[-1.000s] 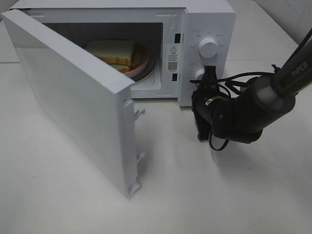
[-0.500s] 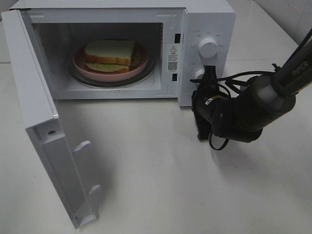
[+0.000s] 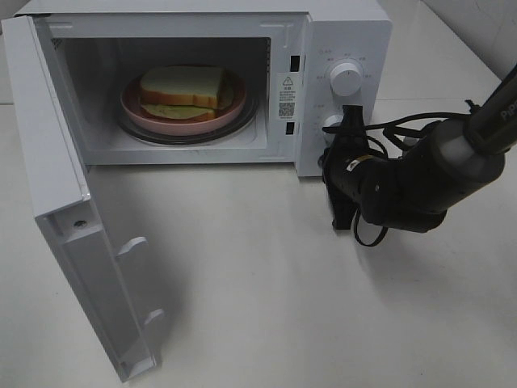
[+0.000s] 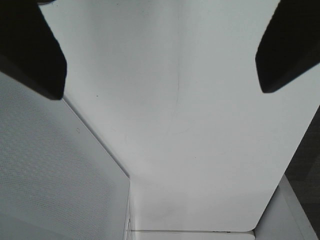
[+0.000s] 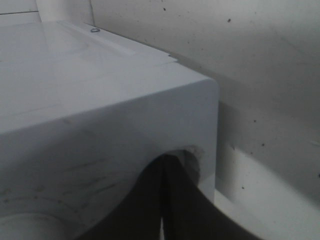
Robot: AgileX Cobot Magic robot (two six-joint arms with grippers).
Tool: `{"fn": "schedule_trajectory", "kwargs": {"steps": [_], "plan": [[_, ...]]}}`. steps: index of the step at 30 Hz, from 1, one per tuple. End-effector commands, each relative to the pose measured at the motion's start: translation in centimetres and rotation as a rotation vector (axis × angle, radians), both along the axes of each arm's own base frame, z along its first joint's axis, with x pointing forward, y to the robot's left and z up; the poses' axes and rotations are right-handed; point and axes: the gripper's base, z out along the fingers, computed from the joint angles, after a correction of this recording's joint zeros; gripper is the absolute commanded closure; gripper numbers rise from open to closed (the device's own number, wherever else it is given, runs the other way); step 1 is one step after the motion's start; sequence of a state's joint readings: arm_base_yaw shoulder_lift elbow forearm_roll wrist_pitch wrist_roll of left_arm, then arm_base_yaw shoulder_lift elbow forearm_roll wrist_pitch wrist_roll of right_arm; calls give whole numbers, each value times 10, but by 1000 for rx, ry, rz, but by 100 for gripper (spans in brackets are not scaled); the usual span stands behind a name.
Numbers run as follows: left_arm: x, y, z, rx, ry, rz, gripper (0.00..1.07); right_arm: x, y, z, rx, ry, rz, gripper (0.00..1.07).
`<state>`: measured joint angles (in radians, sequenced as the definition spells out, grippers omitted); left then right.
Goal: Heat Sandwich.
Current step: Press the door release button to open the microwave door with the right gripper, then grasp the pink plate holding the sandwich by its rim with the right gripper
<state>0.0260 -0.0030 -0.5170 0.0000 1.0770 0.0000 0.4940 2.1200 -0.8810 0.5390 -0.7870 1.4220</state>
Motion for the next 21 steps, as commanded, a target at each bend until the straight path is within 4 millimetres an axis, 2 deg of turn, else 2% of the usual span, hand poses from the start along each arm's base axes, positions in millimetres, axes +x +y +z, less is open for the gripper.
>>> {"fn": "schedule_trajectory", "kwargs": {"steps": [1, 9, 13, 21], "plan": [[-1, 0, 0, 0, -18, 3, 9, 3, 3, 22, 19, -142, 31, 107], [-1, 0, 0, 0, -18, 3, 9, -23, 14, 7, 19, -66, 53, 107], [-1, 0, 0, 0, -18, 3, 9, -33, 15, 11, 14, -63, 55, 107], [-1, 0, 0, 0, -18, 3, 9, -51, 5, 35, -38, -64, 105, 107]]}}
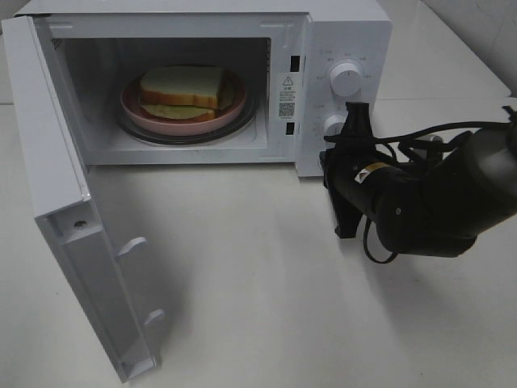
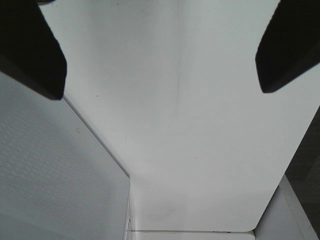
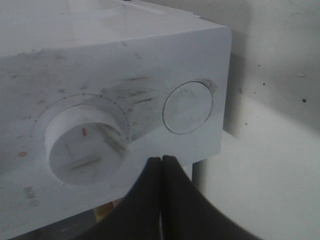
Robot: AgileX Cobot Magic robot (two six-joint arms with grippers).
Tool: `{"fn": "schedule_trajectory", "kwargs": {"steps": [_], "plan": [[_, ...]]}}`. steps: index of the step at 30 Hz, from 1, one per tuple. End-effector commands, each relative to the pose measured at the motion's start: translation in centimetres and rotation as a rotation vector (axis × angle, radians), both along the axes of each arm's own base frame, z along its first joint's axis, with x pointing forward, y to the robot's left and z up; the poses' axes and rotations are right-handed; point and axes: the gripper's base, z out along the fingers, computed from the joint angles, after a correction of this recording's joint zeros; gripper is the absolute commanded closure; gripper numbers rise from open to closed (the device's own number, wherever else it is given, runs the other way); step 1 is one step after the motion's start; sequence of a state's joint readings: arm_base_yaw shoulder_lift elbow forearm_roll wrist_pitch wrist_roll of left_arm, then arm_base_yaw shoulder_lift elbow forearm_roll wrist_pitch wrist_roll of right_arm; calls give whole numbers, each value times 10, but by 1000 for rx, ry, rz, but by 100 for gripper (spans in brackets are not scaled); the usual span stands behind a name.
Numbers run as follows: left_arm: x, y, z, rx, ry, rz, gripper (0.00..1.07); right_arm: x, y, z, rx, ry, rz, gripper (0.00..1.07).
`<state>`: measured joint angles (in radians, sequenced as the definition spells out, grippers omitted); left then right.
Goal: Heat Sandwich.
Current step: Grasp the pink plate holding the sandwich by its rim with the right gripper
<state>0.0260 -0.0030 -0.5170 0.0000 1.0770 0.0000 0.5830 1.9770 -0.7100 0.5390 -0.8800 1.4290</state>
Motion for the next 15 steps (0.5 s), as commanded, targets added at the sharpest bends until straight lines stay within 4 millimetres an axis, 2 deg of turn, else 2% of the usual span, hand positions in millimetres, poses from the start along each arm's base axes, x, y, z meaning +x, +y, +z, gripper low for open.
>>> {"fn": "schedule_trajectory", "kwargs": {"steps": [1, 6, 8, 15], "plan": [[-1, 0, 0, 0, -18, 3, 9, -9, -2, 12, -45, 6, 48, 107], [-1, 0, 0, 0, -18, 3, 9, -20, -4, 19, -125, 73, 131, 107], [-1, 0, 0, 0, -18, 3, 9, -26, -1, 25, -182, 117, 218, 106], [-1, 0, 0, 0, -18, 3, 9, -38, 7, 46, -333, 110, 482, 105]]}}
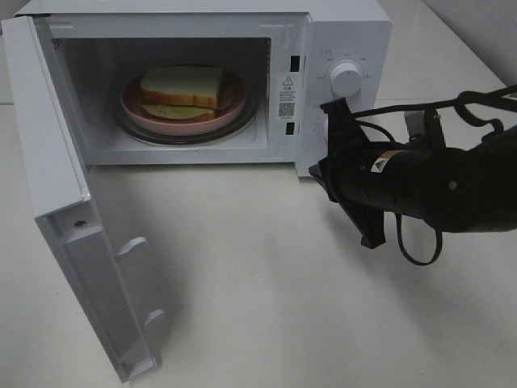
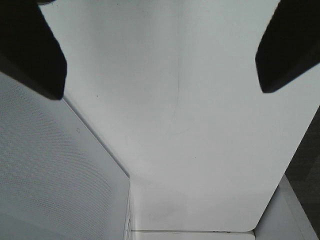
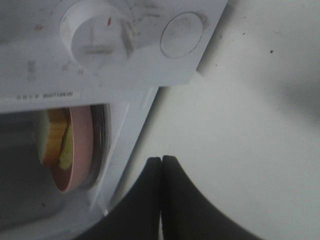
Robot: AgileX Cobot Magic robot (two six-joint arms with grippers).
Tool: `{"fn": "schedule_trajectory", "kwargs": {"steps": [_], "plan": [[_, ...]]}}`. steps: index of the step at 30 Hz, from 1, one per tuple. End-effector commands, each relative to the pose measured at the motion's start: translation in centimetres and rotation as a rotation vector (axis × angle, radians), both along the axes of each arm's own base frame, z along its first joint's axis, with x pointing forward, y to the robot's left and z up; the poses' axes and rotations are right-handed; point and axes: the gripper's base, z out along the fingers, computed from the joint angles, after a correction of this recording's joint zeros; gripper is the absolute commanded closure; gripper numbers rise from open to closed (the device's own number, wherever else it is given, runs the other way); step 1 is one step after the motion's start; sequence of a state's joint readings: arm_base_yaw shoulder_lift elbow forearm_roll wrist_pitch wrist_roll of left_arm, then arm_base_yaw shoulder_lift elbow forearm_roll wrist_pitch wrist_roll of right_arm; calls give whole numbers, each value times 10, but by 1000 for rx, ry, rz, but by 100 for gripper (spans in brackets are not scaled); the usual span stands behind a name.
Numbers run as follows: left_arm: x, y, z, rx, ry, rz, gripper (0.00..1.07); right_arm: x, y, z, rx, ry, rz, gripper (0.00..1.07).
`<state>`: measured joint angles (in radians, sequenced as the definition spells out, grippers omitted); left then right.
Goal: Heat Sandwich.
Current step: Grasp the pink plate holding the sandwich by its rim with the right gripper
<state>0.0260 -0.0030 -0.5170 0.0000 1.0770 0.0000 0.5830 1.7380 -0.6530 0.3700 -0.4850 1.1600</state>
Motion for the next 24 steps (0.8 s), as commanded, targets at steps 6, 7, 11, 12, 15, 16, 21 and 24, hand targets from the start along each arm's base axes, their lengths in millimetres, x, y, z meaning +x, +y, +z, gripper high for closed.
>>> {"fn": "schedule_trajectory", "kwargs": {"steps": [6, 7, 11, 12, 15, 16, 21, 24], "plan": [[-1, 0, 0, 0, -18, 3, 9, -5, 10, 15, -215, 15, 306, 105], [-1, 0, 0, 0, -18, 3, 9, -5, 11, 16, -250, 29, 336, 105], [-1, 0, 0, 0, -18, 3, 9, -3, 13, 20, -386, 67, 455, 105], [-1, 0, 0, 0, -18, 3, 9, -2, 14, 22, -422, 70, 491, 105], [-1, 0, 0, 0, -18, 3, 9, 1, 16, 28, -514, 83, 591, 105], [-1, 0, 0, 0, -18, 3, 9, 2, 17, 30, -544, 83, 627, 105], [-1, 0, 0, 0, -18, 3, 9, 5, 21, 41, -672, 66, 805, 104], [-1, 0, 0, 0, -18, 3, 9, 6, 23, 47, -739, 32, 930, 103]]}}
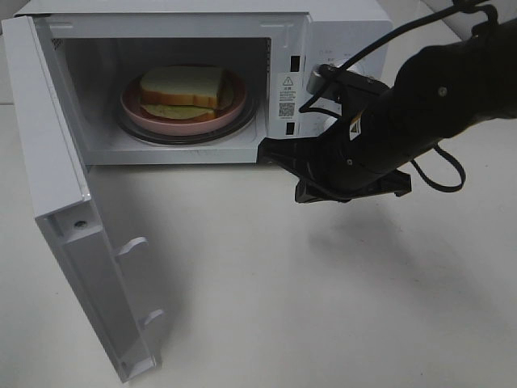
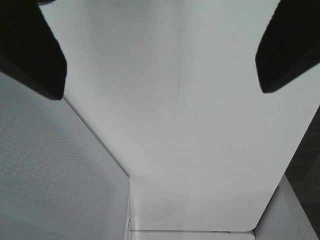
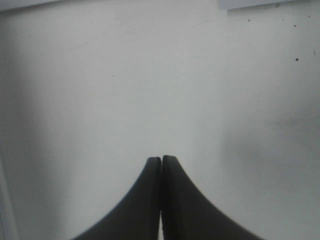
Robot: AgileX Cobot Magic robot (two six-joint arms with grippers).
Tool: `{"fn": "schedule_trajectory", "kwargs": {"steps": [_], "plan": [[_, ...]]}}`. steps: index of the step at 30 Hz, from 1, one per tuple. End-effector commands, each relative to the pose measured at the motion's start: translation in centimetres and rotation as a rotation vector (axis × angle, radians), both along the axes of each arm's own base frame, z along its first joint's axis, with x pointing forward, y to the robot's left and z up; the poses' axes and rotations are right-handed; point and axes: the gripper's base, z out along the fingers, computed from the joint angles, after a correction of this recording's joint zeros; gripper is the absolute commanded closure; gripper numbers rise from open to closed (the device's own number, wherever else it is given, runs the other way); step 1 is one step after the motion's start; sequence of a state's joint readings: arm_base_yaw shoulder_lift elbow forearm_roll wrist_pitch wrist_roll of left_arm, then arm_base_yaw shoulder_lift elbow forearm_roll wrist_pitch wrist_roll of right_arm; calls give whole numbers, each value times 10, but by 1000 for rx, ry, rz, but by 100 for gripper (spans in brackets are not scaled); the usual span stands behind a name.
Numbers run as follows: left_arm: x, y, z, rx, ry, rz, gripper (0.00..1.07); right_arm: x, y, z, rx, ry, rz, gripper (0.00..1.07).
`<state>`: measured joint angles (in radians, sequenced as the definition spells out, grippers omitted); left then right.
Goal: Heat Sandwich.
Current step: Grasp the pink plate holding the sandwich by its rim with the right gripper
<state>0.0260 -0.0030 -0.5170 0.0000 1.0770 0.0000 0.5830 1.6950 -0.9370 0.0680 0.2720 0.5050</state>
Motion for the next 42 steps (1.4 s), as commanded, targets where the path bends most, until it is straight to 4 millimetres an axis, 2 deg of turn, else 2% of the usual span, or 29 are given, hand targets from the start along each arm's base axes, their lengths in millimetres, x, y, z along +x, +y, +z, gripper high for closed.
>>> {"fn": "schedule_trajectory", "kwargs": {"steps": [1, 4, 7, 8, 11, 15, 18, 19, 20, 23, 25, 36, 42], "plan": [[-1, 0, 0, 0, -18, 3, 9, 0, 3, 10, -60, -20, 168, 103], [-1, 0, 0, 0, -18, 3, 9, -2, 7, 14, -88, -31, 328, 102], [-1, 0, 0, 0, -18, 3, 9, -4, 9, 16, -109, -27, 410, 101], [-1, 0, 0, 0, -18, 3, 9, -6, 9, 17, -137, -21, 494, 101], [-1, 0, 0, 0, -18, 3, 9, -7, 9, 18, -160, -27, 556, 100], [-1, 0, 0, 0, -18, 3, 9, -8, 7, 17, -229, -45, 690, 99], [-1, 0, 0, 0, -18, 3, 9, -13, 2, 15, -315, -32, 861, 98], [-1, 0, 0, 0, -18, 3, 9, -13, 2, 15, -315, -32, 861, 98], [-1, 0, 0, 0, -18, 3, 9, -15, -1, 14, -366, -25, 978, 98], [-1, 0, 0, 0, -18, 3, 9, -17, -3, 14, -407, -23, 1079, 97], [-1, 0, 0, 0, -18, 3, 9, -17, -4, 15, -451, -38, 1212, 97], [-1, 0, 0, 0, -18, 3, 9, -16, -5, 17, -543, -145, 1527, 94], [-1, 0, 0, 0, -18, 3, 9, -15, -6, 18, -579, -174, 1605, 92]]}}
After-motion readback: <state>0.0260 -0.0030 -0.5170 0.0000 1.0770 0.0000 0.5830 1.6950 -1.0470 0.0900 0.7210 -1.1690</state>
